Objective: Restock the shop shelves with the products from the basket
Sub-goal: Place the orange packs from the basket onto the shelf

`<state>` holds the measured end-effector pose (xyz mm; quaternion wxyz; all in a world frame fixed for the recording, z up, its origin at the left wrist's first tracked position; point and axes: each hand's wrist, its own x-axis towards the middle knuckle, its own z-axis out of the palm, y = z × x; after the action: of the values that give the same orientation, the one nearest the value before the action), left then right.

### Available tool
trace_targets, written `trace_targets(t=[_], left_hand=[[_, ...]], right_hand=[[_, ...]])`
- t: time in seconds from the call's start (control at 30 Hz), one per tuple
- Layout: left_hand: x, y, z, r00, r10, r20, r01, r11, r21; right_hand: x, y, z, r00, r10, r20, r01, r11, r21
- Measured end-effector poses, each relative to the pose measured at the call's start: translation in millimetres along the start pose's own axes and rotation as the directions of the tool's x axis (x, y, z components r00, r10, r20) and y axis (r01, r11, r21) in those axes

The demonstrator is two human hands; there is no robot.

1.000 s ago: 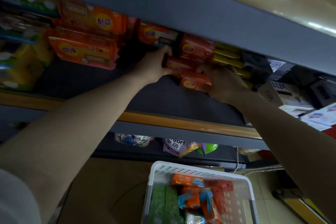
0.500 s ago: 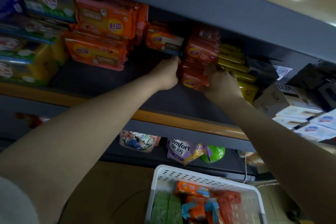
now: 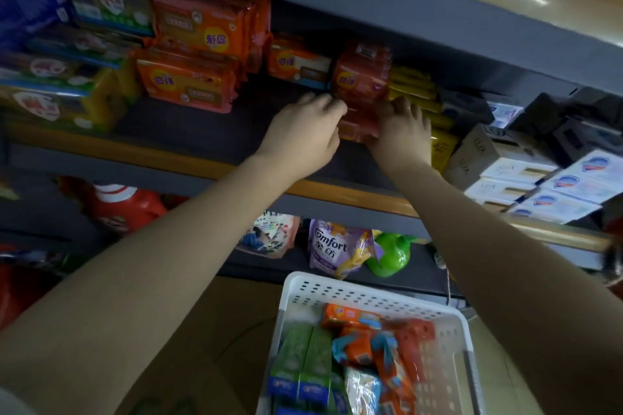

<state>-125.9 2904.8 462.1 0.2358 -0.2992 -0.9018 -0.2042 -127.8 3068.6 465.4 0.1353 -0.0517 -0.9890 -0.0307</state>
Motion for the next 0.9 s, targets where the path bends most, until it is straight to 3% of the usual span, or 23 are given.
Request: trace_targets(t=[0.1,0.17,0.23,0.3,0.37,0.43,0.5,0.6,0.77,0.9], left_hand=[[-31,25,-18,0.981,0.173,-0.083,-0.168,0.984,0.064],[-56,47,-22,0.976,0.218,-0.014,-0.218,0.976,0.018],[-87,69,-15,0.964,0.233,0.13,-0.227,0.972,-0.06],[-121,89,0,0.909,0.205,0.363,-0.166,0.977,-0.137],[-151,105,19,0.786,0.117,0.607,-0.062,0.992,-0.111],[-176,119,38,0.682,0.048,0.73,-0.037,0.999,-0.031],[-195,130,53,0.664,-0.024,0.747,0.036,0.999,0.0],[-214,152,66,0.676,-0.104,0.73,0.127,0.992,0.024],[-228,190,86,0.714,-0.065,0.697,0.054,0.998,0.037],[-234,208,103,0.622,-0.042,0.782,0.145,0.988,-0.062]], right_hand=[[-57,20,-27,0.957,-0.118,-0.264,0.142,0.987,0.074],[-112,40,-37,0.952,-0.149,-0.267,0.188,0.974,0.129],[-167,61,-30,0.988,-0.119,-0.096,0.134,0.976,0.174],[-217,82,-4,0.968,-0.06,0.245,0.021,0.987,0.157],[-258,102,30,0.801,-0.029,0.598,-0.034,0.995,0.094],[-290,112,63,0.642,-0.084,0.762,-0.061,0.985,0.16],[-308,115,91,0.626,-0.132,0.768,-0.079,0.97,0.231],[-318,122,123,0.612,-0.069,0.788,-0.187,0.955,0.229],[-317,141,156,0.622,0.039,0.782,-0.257,0.954,0.156],[-318,137,173,0.61,0.056,0.791,-0.454,0.843,0.29]])
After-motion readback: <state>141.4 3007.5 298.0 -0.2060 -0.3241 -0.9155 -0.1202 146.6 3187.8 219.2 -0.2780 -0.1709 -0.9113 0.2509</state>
